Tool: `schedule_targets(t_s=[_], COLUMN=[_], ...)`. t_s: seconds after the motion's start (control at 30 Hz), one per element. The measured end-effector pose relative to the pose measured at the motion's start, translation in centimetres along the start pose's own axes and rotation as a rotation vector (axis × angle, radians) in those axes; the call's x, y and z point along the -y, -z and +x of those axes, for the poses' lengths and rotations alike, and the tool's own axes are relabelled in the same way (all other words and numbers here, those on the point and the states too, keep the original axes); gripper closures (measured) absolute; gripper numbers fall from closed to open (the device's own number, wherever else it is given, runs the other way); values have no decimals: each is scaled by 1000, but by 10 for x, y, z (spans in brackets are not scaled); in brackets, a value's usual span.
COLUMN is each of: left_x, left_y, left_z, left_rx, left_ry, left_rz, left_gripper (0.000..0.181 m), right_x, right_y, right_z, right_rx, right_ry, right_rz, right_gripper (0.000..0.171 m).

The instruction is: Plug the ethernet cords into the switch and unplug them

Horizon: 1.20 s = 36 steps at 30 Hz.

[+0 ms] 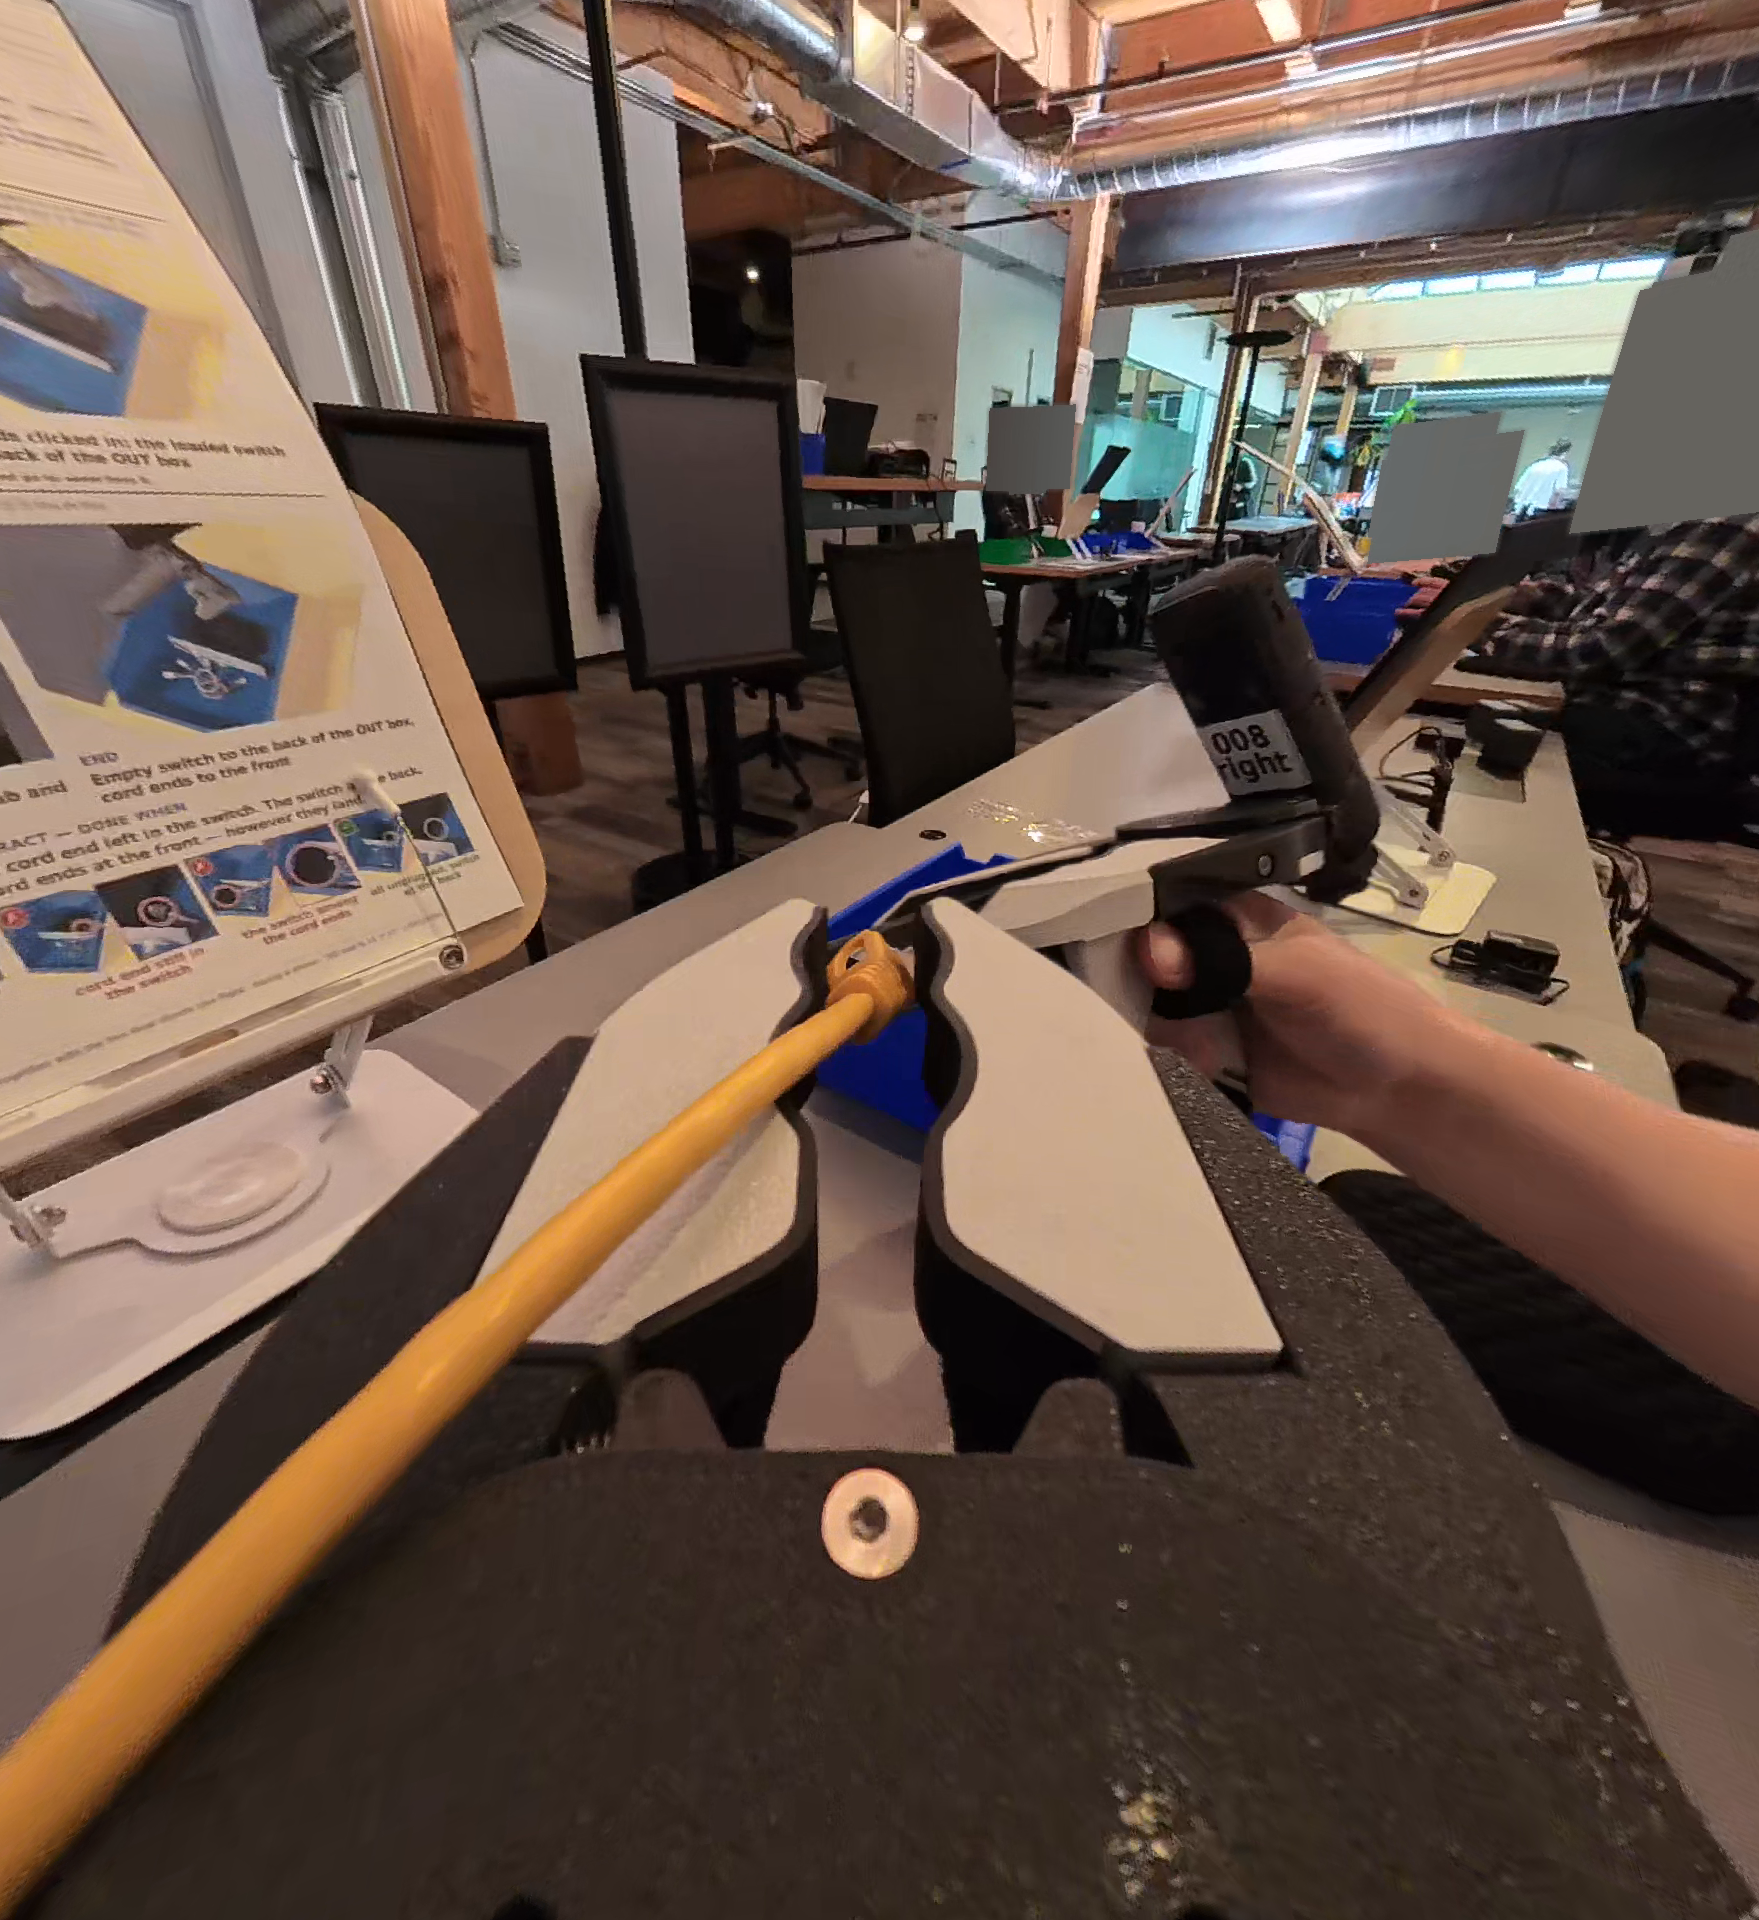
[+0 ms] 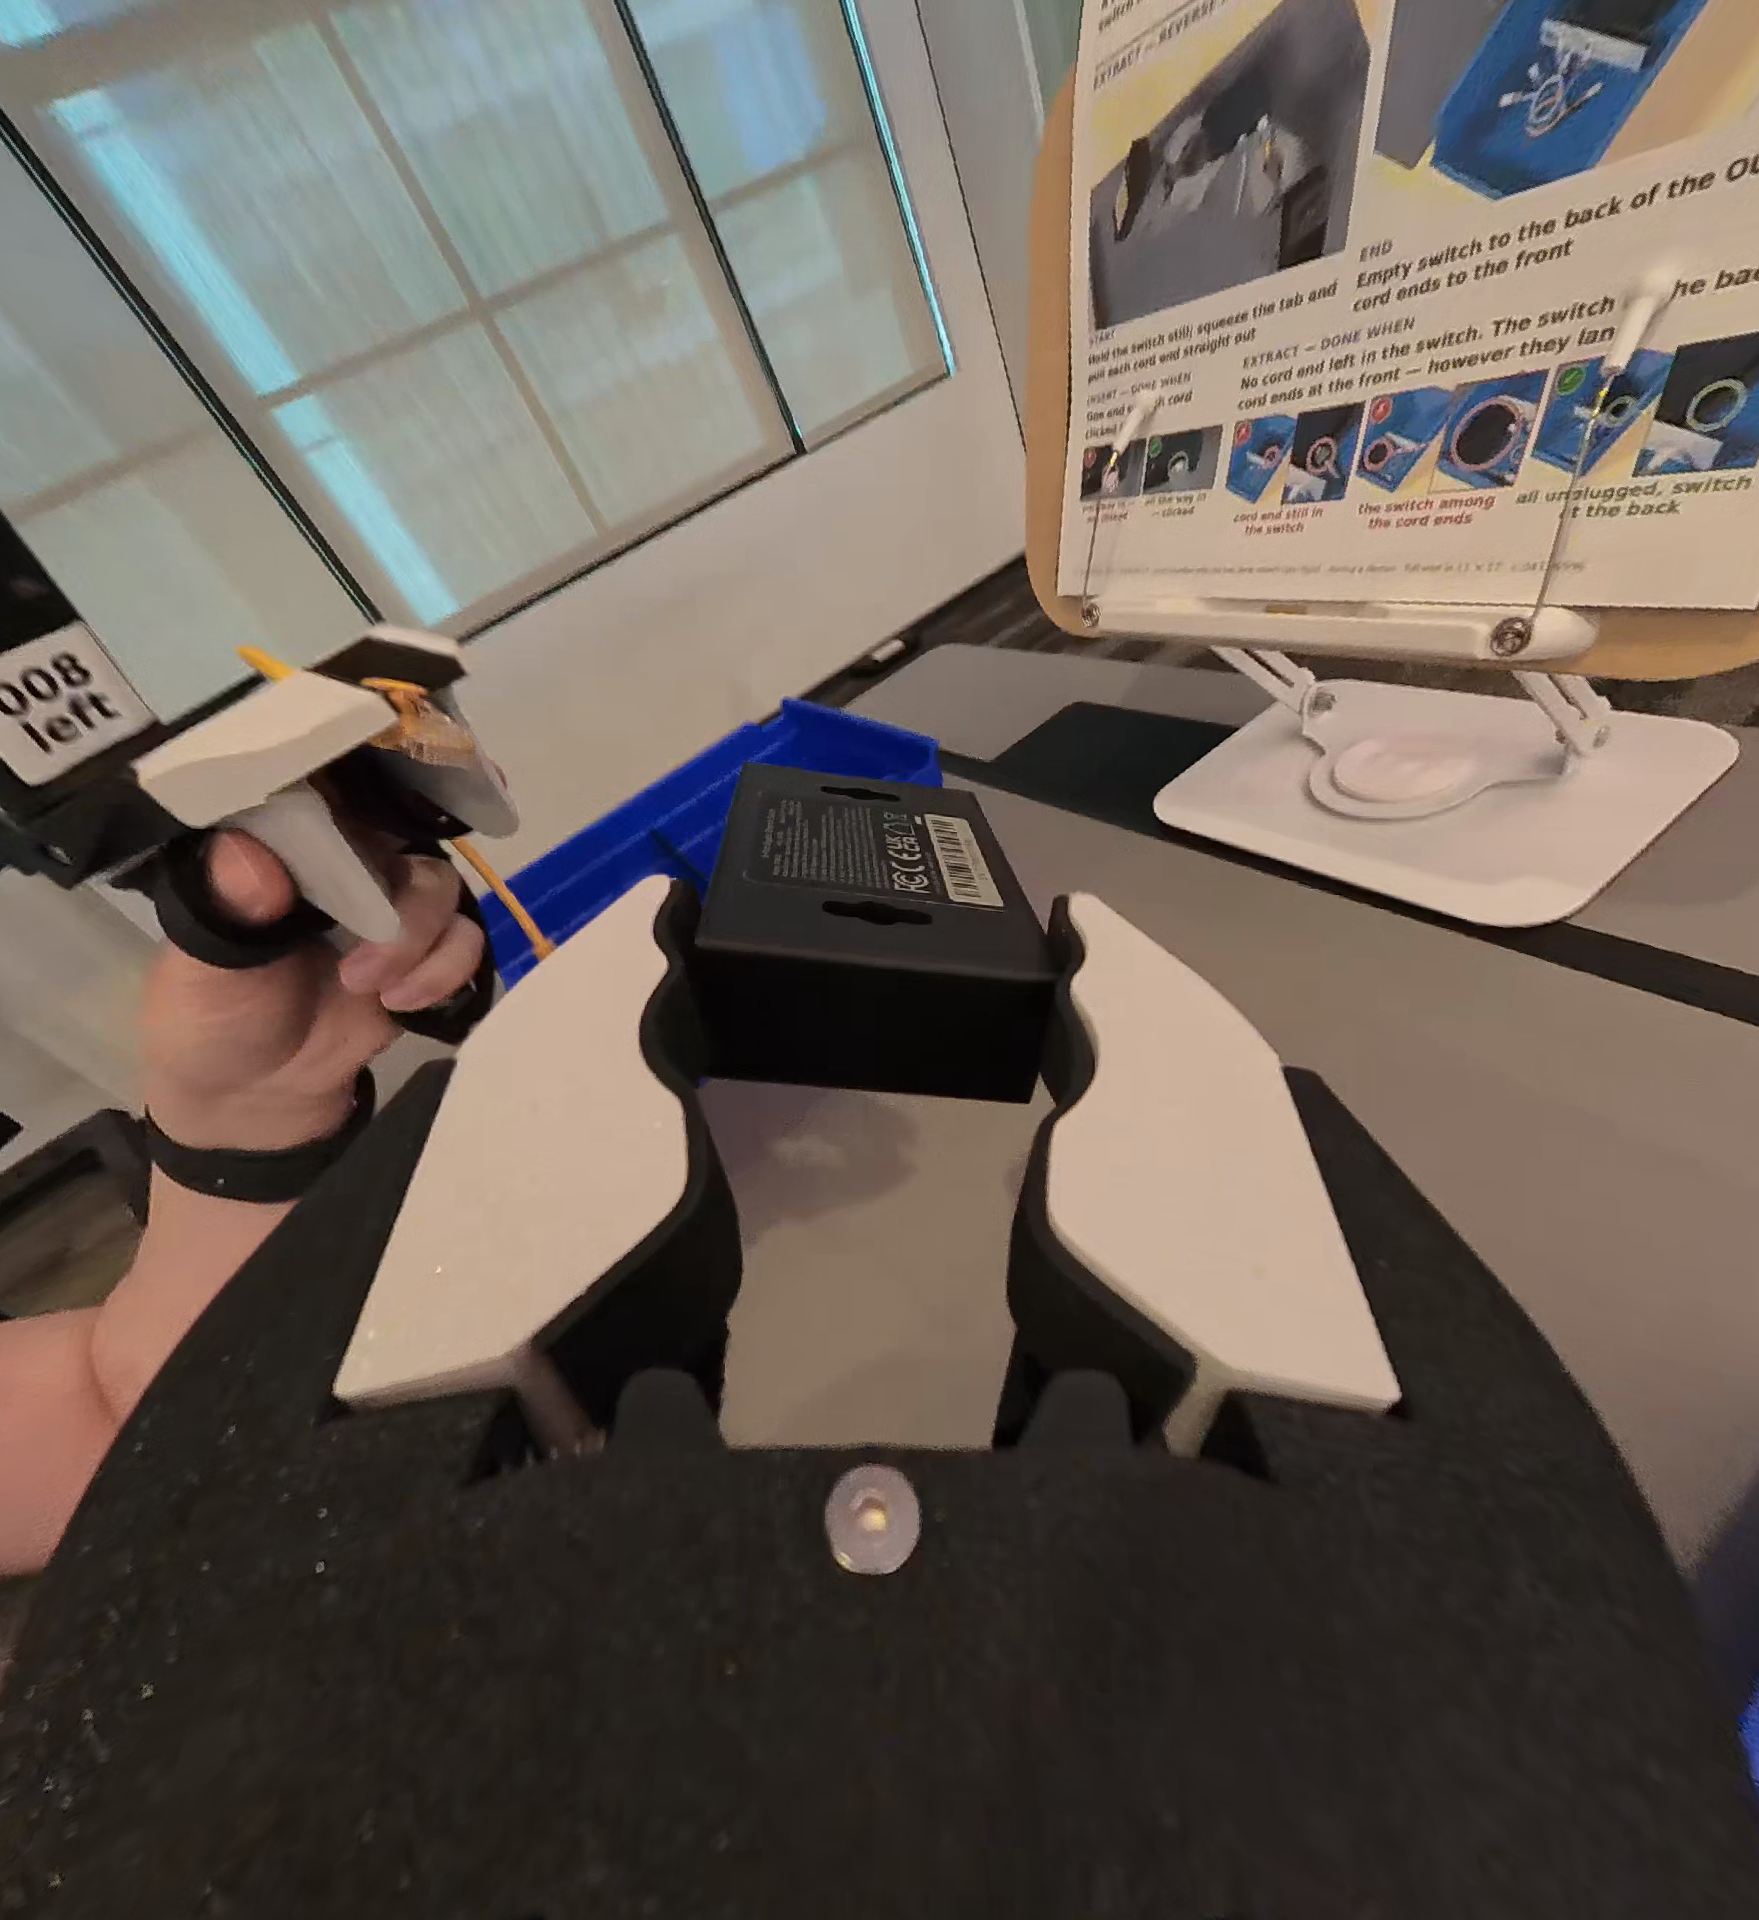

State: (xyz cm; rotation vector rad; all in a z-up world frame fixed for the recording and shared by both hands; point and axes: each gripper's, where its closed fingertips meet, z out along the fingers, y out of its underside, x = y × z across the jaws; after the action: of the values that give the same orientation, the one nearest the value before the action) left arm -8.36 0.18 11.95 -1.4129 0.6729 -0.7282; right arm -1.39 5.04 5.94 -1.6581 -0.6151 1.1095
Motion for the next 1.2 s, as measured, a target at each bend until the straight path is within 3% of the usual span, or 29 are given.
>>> schedule_targets(t_s=[0.17,0.33,0.67,0.9,1.1,1.2], left_x=[-17,-17,-24,-63,-101,-105], left_y=[-13,-14,-11,-3,20,29], left_z=[2,-11,-28,-28,-18,-7], left_rx=[-61,-62,33,70,110,86], left_ry=[84,195,28,-181,-307,-259], left_rz=[-17,49,4,-313,-454,-432], left_gripper=[166,166,166,166,166,166], right_x=[1,1,-13,-60,-105,-121], right_y=[-14,-26,-39,-37,-13,-2], right_z=[-3,-4,3,32,56,57], right_rx=[68,86,38,-186,-286,-294], right_ry=[-42,-49,12,307,394,393], right_rz=[72,37,-25,-392,-796,-946], right_gripper=[109,109,109,109,109,109])
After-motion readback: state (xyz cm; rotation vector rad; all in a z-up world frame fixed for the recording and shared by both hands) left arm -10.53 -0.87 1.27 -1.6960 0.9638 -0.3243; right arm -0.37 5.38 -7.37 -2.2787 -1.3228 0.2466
